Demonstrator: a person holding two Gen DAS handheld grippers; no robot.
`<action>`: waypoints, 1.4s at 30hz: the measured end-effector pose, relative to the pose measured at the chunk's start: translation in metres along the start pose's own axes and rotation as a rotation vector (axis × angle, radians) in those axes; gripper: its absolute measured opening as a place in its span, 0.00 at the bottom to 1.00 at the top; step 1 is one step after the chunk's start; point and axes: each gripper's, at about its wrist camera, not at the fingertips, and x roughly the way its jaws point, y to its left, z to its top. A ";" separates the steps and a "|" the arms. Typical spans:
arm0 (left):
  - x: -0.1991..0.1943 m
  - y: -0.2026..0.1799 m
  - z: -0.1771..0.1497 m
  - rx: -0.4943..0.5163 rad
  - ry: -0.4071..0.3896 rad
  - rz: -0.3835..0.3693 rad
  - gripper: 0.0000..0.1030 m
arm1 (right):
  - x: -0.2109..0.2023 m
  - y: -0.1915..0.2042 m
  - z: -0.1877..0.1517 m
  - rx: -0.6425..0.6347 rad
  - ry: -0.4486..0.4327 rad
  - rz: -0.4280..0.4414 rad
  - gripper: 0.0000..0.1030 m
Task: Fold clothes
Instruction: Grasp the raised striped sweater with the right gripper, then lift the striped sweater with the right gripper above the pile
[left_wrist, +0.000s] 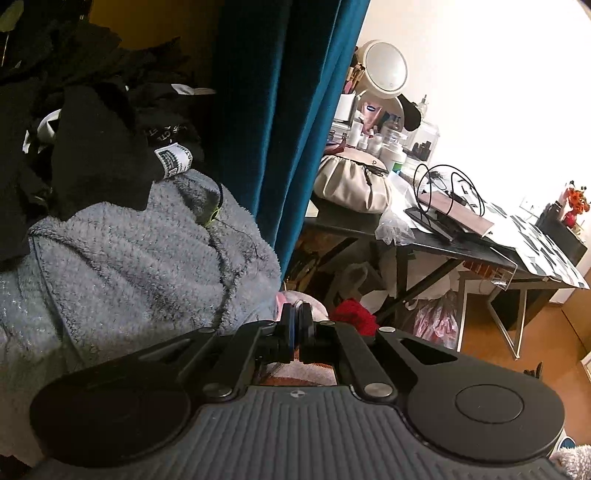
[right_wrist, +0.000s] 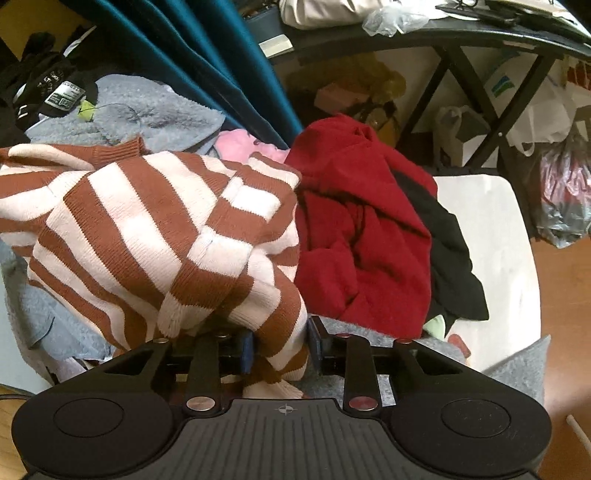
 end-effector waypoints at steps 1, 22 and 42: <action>0.000 0.001 0.000 -0.002 0.000 0.000 0.02 | 0.000 0.001 -0.001 -0.002 -0.003 0.000 0.23; -0.046 0.011 0.056 -0.004 -0.224 -0.017 0.02 | -0.074 0.013 0.052 0.116 -0.237 0.242 0.15; -0.080 0.048 0.068 -0.118 -0.356 0.117 0.02 | -0.073 0.043 0.083 -0.075 -0.237 0.131 0.66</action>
